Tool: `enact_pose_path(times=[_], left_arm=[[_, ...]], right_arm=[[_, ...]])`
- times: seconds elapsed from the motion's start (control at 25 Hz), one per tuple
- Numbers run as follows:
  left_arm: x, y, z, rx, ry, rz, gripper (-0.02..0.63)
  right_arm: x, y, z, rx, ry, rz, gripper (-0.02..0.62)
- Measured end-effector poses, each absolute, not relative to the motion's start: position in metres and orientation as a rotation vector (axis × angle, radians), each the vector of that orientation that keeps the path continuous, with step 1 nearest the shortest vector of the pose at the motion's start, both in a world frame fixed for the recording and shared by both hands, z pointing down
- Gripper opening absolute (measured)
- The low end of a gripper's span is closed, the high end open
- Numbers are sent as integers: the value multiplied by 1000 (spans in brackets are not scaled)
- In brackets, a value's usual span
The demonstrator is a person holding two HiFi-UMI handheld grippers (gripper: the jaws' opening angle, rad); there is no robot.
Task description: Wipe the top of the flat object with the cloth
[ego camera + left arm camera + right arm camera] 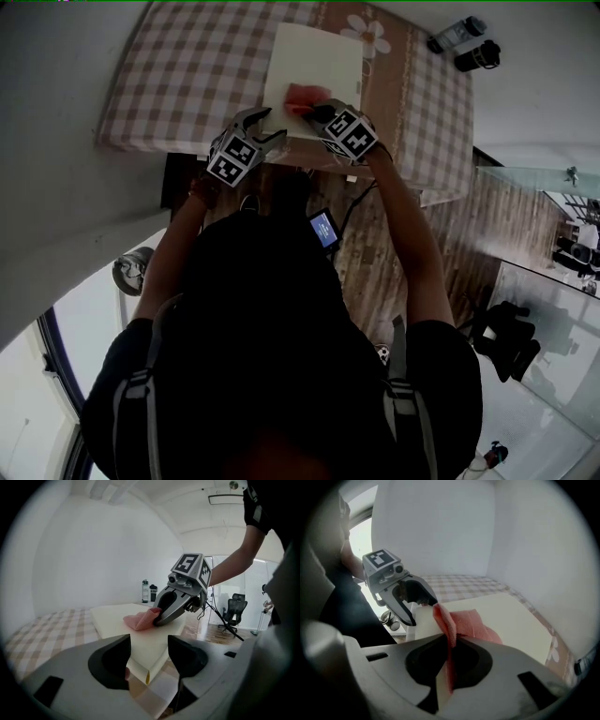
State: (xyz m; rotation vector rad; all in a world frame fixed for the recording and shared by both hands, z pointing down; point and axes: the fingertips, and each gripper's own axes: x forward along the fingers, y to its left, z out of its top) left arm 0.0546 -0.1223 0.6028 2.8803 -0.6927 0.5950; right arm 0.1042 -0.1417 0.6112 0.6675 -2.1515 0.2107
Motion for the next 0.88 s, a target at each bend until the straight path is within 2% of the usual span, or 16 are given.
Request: enact_pose_path(times=[0.6,0.88], left_arm=[[61,-121,603,2875,-702,587,261],[58,-119,602,2883,-717,601,262]], right_arm=[[99,-104,604,696,-2148,20,17],[97,-79,599,600,-2283,104,17]])
